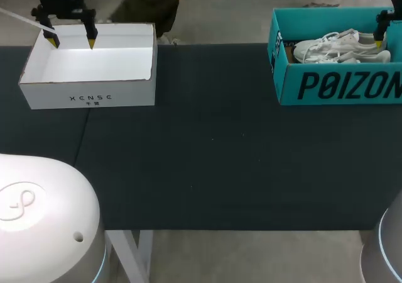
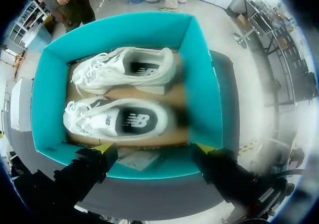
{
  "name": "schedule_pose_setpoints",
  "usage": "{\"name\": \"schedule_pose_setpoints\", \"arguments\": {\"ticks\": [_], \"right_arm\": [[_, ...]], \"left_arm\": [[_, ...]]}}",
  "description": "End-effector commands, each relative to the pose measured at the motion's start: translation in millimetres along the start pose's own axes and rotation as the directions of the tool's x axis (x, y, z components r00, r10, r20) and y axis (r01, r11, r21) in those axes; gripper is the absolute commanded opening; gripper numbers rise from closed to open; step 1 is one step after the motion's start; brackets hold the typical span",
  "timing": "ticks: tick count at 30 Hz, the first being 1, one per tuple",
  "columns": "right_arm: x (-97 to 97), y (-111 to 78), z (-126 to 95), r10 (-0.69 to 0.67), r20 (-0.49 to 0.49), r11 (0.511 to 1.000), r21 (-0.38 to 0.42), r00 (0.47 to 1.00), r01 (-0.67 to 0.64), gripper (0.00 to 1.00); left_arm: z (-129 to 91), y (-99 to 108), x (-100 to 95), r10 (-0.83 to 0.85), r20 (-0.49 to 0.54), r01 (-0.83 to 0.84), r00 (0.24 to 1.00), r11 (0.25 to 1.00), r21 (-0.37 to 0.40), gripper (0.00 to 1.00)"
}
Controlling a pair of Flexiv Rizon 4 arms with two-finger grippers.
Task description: Take the shoe out of the shoebox, open the shoe tongue, remove and reinsert the insole, then place the shoe into the shoebox
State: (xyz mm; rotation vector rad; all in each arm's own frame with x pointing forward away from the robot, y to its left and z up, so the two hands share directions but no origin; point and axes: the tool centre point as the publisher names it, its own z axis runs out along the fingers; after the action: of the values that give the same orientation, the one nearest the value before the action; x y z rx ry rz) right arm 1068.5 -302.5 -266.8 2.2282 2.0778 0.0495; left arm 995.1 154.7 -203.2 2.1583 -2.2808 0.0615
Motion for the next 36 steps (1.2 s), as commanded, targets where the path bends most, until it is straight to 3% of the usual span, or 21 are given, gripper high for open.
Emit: {"name": "schedule_pose_setpoints", "arguments": {"ticks": [1, 20, 36], "right_arm": [[-3.5, -2.1, 9, -0.011, -0.025, 1.000, -0.029, 1.000, 0.010, 1.00], [-12.5, 11.0, 58, -0.083, 0.000, 0.995, -0.046, 0.997, 0.083, 1.00], [-15.7, 16.5, 76, -0.100, 0.008, 0.995, -0.022, 0.995, 0.100, 1.00]], "left_arm": [[0, 0, 0.2, 0.000, 0.002, 0.000, 1.000, 1.000, 0.000, 1.00], [0, 0, 0.2, 0.000, 0.002, 0.000, 1.000, 1.000, 0.000, 1.00], [0, 0, 0.2, 0.000, 0.002, 0.000, 1.000, 1.000, 0.000, 1.00]]}}
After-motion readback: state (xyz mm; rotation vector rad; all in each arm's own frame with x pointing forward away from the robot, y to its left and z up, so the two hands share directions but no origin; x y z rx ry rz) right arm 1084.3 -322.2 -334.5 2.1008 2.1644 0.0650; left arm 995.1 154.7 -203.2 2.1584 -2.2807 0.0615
